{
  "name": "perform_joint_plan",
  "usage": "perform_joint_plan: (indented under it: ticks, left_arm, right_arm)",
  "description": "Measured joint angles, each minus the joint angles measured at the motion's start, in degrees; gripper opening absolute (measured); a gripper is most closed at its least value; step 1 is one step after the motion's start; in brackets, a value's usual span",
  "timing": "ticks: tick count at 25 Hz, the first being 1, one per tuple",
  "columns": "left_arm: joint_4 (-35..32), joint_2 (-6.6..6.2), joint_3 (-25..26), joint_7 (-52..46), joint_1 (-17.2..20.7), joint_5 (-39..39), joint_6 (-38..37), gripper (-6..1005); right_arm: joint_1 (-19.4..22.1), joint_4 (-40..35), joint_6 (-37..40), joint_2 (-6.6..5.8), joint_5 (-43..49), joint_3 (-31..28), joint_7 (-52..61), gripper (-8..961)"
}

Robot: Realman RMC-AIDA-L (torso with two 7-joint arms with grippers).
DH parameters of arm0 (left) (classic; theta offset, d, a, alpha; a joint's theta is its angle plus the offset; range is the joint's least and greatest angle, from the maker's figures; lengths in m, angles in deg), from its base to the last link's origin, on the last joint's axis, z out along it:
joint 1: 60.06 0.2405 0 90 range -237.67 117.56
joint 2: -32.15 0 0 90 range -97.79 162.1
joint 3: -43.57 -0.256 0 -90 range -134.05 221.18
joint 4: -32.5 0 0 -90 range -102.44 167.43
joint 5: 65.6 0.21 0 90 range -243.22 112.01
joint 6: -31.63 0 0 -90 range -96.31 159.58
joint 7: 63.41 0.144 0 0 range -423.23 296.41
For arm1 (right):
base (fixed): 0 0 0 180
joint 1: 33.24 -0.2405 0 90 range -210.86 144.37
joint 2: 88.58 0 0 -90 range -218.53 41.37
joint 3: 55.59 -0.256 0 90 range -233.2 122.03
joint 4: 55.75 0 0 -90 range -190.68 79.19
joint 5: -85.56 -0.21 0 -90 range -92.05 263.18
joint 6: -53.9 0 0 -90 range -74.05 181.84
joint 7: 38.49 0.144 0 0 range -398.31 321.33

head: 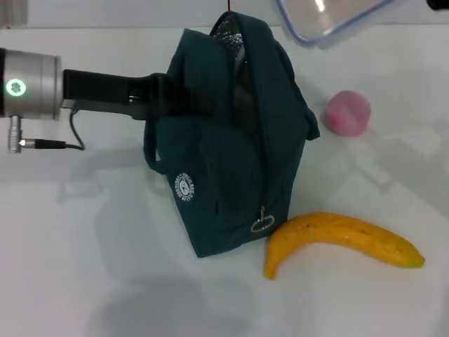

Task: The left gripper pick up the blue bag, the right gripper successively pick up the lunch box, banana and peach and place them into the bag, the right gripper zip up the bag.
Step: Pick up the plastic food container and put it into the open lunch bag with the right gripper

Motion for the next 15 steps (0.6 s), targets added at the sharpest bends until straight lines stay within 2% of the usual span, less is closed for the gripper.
perform_joint_plan:
  ticks: [8, 15]
  left_arm:
    - [0.2, -0.13, -1.7, 0.2, -1.0, 0.1, 0.0, 37]
    - [0.2, -0.36, -0.2, 1.3, -0.3, 0.0, 0.3, 37]
  right_arm:
    - [-4.6, -0.2, -4.5, -0.02, 0.2, 5.5, -0.5, 135]
    - [-3.6, 0.0, -11.4, -0.02, 0.3, 10.8, -4.0, 141]
